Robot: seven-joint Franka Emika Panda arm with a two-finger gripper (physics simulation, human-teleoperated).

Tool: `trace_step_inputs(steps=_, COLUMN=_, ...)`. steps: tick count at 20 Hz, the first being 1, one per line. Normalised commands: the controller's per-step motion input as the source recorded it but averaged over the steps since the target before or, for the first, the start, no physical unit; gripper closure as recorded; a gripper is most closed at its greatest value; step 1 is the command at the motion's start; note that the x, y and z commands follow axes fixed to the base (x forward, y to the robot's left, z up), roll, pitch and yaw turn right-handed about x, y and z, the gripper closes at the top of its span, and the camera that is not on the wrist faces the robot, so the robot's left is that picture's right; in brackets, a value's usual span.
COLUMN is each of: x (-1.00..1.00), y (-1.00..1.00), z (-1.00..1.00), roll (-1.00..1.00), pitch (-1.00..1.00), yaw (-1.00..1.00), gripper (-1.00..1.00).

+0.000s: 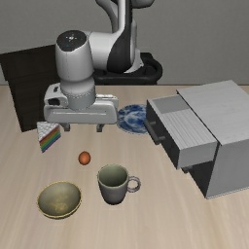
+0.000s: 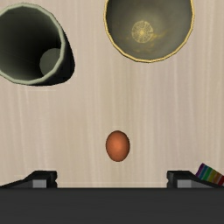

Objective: Pick up the egg and place it in the top layer of the cabinet

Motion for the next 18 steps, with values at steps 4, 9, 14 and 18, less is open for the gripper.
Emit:
trace_step_inputs(steps=4, x=0.0, y=0.0, z=-1.0, roll=0.0, pitch=0.0, yaw=0.0, gripper=-1.0)
trace_step_inputs(steps=9, x=0.0, y=0.0, z=-1.0, roll=0.0, pitch=0.0, yaw=0.0, gripper=-1.0)
trace_step_inputs(steps=14, x=-0.2, y=0.0, z=-0.4, roll=0.0, pitch=0.0, yaw=0.0, gripper=1.0)
trace_step_inputs(steps=18, x=0.0, y=0.0, z=0.0, roll=0.0, pitch=0.0, yaw=0.0, gripper=1.0)
